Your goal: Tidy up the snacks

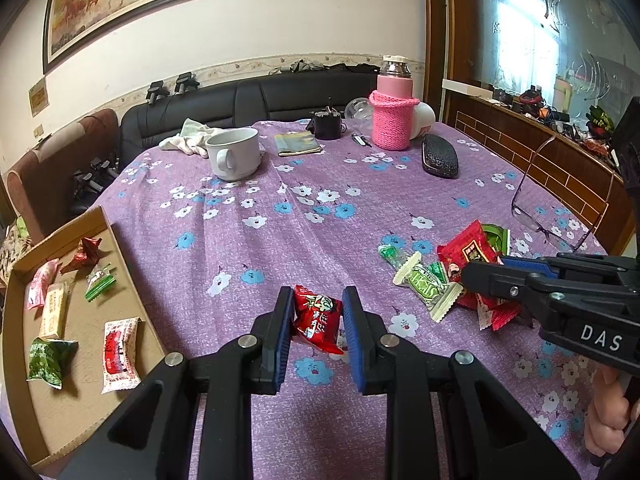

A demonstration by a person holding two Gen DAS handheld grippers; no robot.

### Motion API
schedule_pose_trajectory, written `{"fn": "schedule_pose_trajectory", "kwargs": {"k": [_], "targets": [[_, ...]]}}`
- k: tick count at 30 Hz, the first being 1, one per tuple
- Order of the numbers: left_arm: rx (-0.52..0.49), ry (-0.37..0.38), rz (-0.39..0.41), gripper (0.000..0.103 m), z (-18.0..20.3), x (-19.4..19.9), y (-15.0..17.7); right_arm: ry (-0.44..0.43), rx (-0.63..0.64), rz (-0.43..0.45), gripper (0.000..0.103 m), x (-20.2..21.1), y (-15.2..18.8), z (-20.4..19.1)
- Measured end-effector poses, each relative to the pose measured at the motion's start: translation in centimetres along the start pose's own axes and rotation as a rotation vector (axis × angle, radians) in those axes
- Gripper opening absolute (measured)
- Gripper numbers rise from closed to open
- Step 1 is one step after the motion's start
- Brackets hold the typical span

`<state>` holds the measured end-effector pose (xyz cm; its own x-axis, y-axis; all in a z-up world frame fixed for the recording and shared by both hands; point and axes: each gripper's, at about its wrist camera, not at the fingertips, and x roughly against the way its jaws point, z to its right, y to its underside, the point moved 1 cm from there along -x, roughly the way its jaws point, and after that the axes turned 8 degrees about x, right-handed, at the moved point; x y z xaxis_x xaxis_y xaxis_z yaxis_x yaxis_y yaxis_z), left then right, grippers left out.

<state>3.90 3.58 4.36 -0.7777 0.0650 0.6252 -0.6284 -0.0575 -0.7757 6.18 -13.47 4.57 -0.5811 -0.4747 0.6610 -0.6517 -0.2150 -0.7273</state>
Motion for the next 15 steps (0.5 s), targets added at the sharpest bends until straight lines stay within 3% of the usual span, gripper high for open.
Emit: {"fn": "schedule_pose_trajectory", "kwargs": {"k": [8,15], "targets": [[0.107,0.033,-0.012,0.024,-1.7,0.5,-0.8,0.040,-0.035,-0.001,0.017,-0.4,-0.1,0.8],[0.205,0.004,0.018,0.024,-6.2,4.0,-1.3,-0.026,-0.071,-0.013,0.018,0.2,-1.3,-0.8]]}}
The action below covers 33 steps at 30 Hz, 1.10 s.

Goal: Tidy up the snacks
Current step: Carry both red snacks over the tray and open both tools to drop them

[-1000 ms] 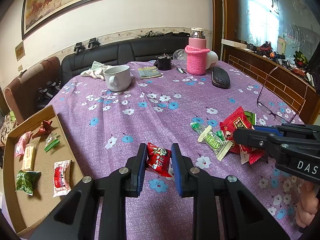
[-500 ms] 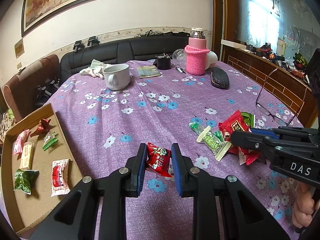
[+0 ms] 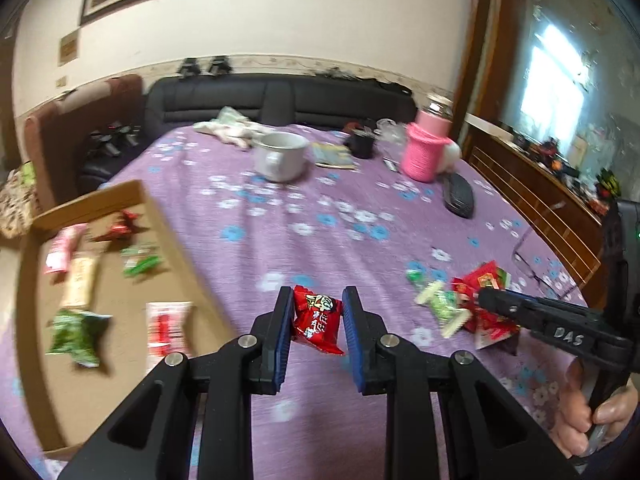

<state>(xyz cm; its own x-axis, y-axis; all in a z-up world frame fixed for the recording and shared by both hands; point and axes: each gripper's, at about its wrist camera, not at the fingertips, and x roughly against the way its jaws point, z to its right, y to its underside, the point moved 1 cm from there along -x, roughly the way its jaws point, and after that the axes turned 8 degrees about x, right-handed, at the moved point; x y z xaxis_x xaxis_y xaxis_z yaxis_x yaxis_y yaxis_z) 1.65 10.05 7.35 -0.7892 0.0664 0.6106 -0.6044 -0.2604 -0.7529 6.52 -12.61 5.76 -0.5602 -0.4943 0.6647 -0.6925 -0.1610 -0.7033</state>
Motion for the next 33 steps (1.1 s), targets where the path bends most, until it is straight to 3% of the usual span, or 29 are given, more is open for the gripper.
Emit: {"fn": "schedule_pose_trajectory", "kwargs": {"k": [9,12,15,25,33], "targets": [[0.149,-0.108,0.026,0.024,-9.4,4.0,0.4,-0.163,0.151,-0.025,0.018,-1.6,-2.8,-11.4],[0.196,-0.192,0.041,0.024,-12.7,4.7,1.4,-0.182,0.205,-0.052,0.018,-3.7,-3.1,-15.3],[0.258,-0.210,0.014,0.024,-15.4,4.3,2.1,-0.231,0.195,-0.109,0.018,-6.6,-3.1,-18.0],[0.278,-0.247,0.037,0.024,-17.0,3.7,2.6,-0.309,0.187,-0.236,0.019,-12.7,-1.4,-22.5],[0.258,-0.262,0.028,0.024,-16.8,3.3,2.8,-0.333,0.176,-0.275,0.019,-14.7,-0.1,-22.7]]}}
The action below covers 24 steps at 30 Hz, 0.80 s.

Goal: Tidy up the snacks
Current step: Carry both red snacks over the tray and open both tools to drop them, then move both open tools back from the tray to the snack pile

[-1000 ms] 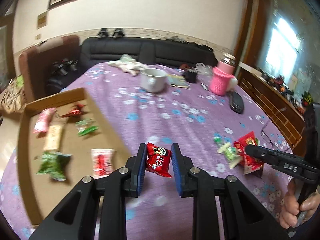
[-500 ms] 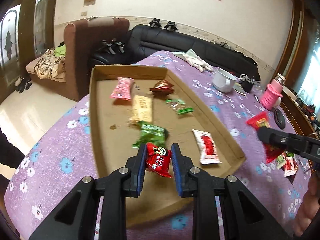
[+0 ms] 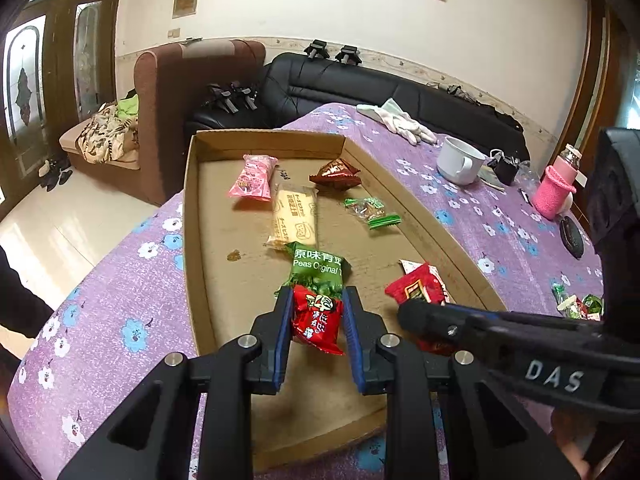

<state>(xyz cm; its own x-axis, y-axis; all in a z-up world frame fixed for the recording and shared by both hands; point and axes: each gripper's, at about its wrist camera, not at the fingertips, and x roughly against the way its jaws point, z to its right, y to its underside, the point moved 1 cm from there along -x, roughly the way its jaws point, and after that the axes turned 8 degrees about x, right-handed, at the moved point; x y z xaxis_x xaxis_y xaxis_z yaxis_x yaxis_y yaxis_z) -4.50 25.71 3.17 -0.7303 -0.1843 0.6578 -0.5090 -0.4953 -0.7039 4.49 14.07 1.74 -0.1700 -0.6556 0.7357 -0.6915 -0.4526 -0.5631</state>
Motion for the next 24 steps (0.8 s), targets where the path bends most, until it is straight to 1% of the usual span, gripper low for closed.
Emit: {"fn": "schedule_pose_trajectory", "kwargs": {"k": [3,13,14,18,20,23,24], "targets": [[-0.007,0.005,-0.018,0.024,0.2,-0.3,0.0,-0.013,-0.004,0.008,0.019,0.2,-0.1,0.3],[-0.011,0.005,-0.027,0.025,0.2,-0.4,0.1,-0.024,0.005,0.023,0.020,0.8,0.3,0.3],[-0.009,0.007,-0.024,0.026,0.2,-0.4,0.1,-0.027,0.000,0.025,0.020,0.9,0.3,0.4],[-0.001,0.009,-0.005,0.035,0.1,-0.1,0.0,-0.032,0.003,0.037,0.020,1.4,0.2,0.3],[0.001,0.013,0.006,0.038,0.0,0.1,0.0,-0.027,0.008,0.049,0.020,1.9,0.2,0.2],[0.008,0.017,0.033,0.044,-0.1,0.6,-0.1,-0.018,0.012,0.087,0.020,3.4,0.0,0.2],[0.011,0.016,0.038,0.044,-0.2,0.7,-0.1,-0.009,0.011,0.109,0.020,4.2,-0.2,0.2]]}}
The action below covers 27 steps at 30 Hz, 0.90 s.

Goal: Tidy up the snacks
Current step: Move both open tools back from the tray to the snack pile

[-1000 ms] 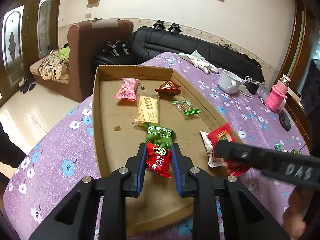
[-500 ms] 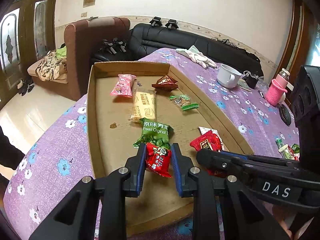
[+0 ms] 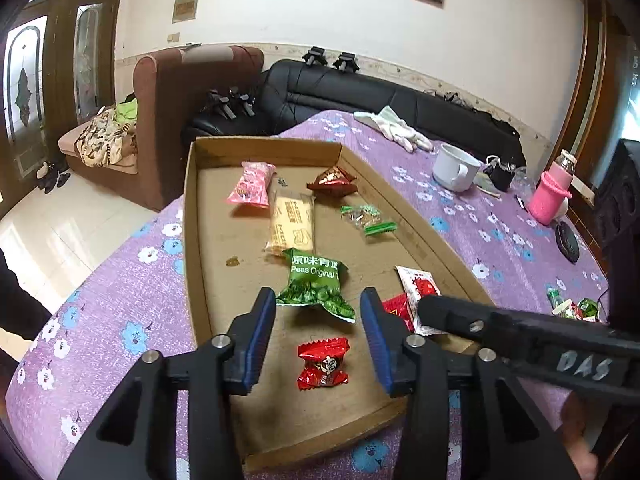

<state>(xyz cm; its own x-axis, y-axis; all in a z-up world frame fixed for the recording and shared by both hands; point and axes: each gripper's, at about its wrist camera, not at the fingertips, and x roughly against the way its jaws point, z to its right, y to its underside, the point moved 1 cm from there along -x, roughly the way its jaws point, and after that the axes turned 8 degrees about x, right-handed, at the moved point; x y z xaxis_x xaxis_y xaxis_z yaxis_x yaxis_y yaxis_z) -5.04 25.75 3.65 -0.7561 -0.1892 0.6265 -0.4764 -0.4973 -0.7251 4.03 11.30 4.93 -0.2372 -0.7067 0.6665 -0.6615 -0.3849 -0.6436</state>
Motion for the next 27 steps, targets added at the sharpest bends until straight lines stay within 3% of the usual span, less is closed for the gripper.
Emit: {"fn": "schedule_pose_trajectory", "kwargs": {"k": [5,8,15,18,21,25,27], "targets": [[0.008,0.002,0.012,0.044,-0.2,0.2,-0.1,0.016,0.015,0.079,0.020,3.7,-2.8,-0.9],[0.009,0.004,0.017,0.044,-0.2,0.3,-0.1,0.068,0.074,0.137,0.019,6.7,-5.3,-2.7],[-0.008,-0.004,0.033,0.044,0.0,0.8,0.0,0.147,0.025,0.350,0.019,17.0,-13.5,-4.2],[-0.021,-0.012,0.057,0.044,0.2,1.2,0.1,0.106,0.040,0.374,0.019,20.2,-13.2,-4.0],[-0.023,-0.003,0.062,0.044,0.3,1.5,0.1,0.146,0.114,0.324,0.019,19.8,-9.4,-3.9],[-0.055,0.029,0.027,0.044,0.9,1.7,0.4,0.092,0.253,0.054,0.019,16.5,-3.9,-3.0],[-0.080,0.053,0.006,0.044,1.7,2.1,0.5,0.114,0.342,0.018,0.019,17.5,-2.9,-3.2]]}}
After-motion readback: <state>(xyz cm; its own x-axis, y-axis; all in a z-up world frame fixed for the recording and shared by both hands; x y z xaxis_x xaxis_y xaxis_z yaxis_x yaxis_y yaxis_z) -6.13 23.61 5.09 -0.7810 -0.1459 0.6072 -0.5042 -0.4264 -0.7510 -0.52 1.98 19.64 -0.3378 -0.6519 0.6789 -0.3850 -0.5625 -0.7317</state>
